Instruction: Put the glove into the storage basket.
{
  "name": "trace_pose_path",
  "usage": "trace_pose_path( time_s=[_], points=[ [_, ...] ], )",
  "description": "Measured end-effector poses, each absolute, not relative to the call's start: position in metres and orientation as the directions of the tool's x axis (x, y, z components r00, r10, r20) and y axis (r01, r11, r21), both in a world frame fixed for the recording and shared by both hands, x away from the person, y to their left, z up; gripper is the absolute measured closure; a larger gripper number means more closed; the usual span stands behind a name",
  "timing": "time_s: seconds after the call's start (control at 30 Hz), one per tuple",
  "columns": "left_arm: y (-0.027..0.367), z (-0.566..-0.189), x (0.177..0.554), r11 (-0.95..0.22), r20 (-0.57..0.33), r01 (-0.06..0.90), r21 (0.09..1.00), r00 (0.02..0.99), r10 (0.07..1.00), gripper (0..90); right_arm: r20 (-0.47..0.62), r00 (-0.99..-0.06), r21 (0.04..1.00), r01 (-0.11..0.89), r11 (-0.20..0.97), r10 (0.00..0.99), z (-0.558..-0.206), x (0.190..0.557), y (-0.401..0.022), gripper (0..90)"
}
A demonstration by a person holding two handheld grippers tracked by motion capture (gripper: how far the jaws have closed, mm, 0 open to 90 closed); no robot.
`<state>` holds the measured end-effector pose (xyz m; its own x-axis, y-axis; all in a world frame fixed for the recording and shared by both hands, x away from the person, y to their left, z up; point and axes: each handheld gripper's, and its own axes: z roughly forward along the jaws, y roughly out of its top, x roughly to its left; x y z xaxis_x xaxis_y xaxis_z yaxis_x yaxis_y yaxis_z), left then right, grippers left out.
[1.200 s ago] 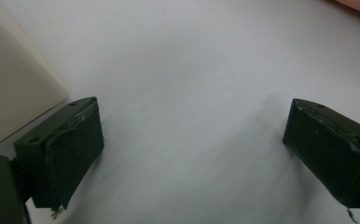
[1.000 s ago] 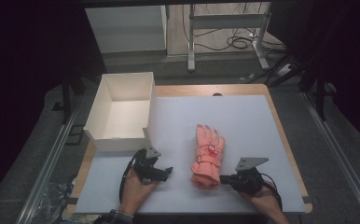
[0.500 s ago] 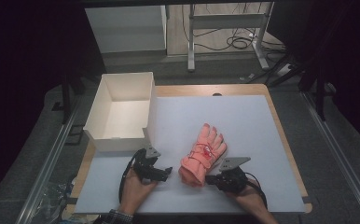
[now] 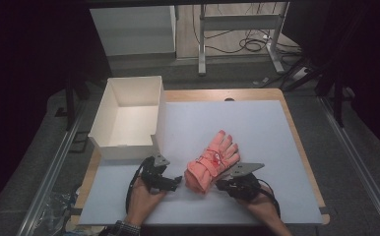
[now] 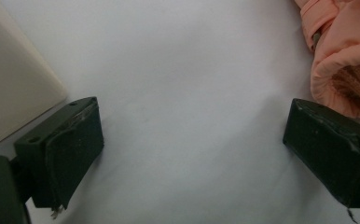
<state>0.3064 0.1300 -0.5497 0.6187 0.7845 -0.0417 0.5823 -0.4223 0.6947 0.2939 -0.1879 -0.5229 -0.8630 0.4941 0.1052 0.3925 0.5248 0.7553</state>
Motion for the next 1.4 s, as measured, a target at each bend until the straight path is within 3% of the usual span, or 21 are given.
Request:
trace_pose_path(
  time_s=[0.43, 0.9, 1.2, 1.4],
  points=[
    [0.13, -0.55, 0.307, -0.422, -0.043, 0.583, 0.695, 0.619, 0.784, 4.7, 0.027, -0.728, 0.769, 0.453, 0.451, 0.686, -0.514, 0.314, -0.247, 64.6],
    [0.131, -0.55, 0.307, -0.413, -0.066, 0.587, 0.697, 0.625, 0.778, 2.7, -0.043, -0.619, 0.752, 0.496, 0.434, 0.784, -0.523, 0.335, -0.283, 31.3],
    [0.139, -0.546, 0.309, -0.397, -0.116, 0.603, 0.692, 0.636, 0.763, 3.7, -0.059, -0.577, 0.724, 0.537, 0.433, 0.815, -0.529, 0.342, -0.287, 18.8],
    [0.143, -0.532, 0.311, -0.378, -0.155, 0.611, 0.696, 0.641, 0.752, 3.5, -0.058, -0.575, 0.726, 0.537, 0.43, 0.816, -0.53, 0.342, -0.287, 18.4]
  ],
)
